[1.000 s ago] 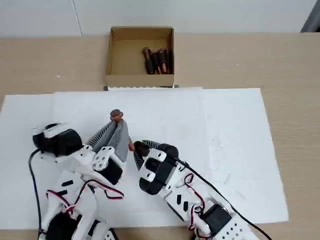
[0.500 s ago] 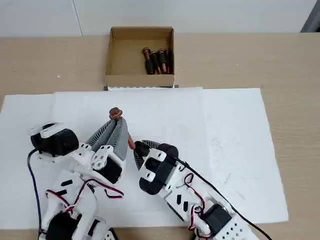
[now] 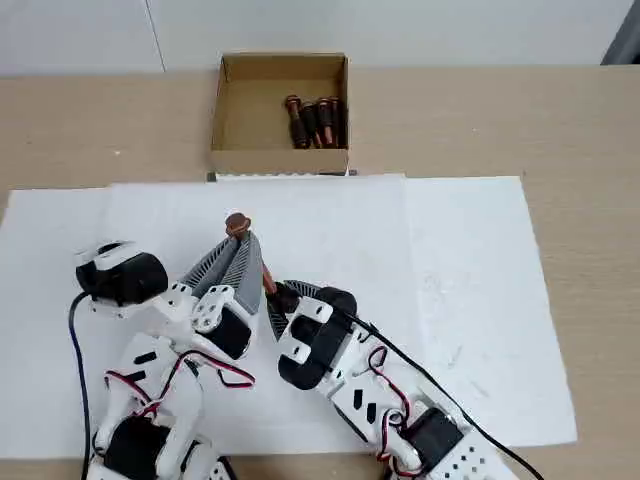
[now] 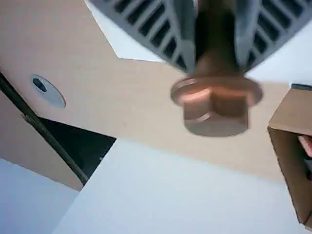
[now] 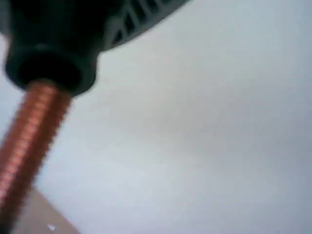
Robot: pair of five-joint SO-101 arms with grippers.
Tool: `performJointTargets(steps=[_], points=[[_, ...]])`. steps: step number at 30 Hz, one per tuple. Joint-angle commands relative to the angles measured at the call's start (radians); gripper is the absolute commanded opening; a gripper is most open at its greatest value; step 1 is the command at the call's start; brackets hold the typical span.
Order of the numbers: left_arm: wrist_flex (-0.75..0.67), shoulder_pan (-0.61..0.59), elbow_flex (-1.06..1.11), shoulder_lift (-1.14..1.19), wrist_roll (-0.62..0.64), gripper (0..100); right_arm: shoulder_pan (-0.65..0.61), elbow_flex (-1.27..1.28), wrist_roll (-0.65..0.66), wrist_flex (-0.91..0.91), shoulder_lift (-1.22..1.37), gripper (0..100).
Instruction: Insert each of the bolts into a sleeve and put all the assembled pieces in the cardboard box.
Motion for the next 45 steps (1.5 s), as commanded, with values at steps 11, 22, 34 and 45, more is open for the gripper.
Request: performJointTargets(steps=[11,22,34,45], points=[[0.103,0.072,-0.01,-0.009,0.008,1,-0.007,0.009,0.009,-0.004,-0.012,0.2],[0.141,0.08,-0.053,-0.009,0.002,1,-0.005,0.009,0.009,-0.004,-0.012,0.2],[0.275,0.08,-0.113,-0.009,-0.087,1,-0.005,0.009,0.008,-0.019,-0.012,0.2],[0.37,0.081,-0.064,-0.009,-0.089,1,-0.005,0.009,0.009,-0.053,-0.012,0.2]])
